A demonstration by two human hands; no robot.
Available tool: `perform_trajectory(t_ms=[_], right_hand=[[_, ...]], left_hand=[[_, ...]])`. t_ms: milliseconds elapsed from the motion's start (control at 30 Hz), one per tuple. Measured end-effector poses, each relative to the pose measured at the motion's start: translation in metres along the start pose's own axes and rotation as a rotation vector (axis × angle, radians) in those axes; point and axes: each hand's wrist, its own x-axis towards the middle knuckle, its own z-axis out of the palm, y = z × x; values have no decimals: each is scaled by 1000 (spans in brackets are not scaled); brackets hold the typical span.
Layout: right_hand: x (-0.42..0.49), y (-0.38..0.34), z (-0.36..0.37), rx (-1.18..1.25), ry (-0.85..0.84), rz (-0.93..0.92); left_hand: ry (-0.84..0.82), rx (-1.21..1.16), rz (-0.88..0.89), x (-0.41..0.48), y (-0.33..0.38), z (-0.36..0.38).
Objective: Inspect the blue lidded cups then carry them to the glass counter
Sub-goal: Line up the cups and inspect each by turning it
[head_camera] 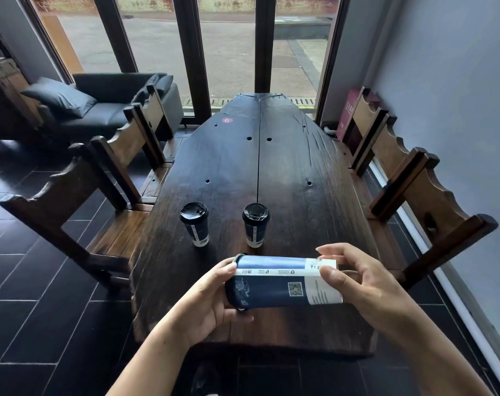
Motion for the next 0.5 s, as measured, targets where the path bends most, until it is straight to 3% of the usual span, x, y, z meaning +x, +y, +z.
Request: perform_trajectory(t_ms=[233,500], right_hand=[[3,-1,0,-58,-5,67],[-2,15,5,74,-180,93]], left_hand=[[-28,-4,80,4,-2,0],[47,-12,139,21,16,17]])
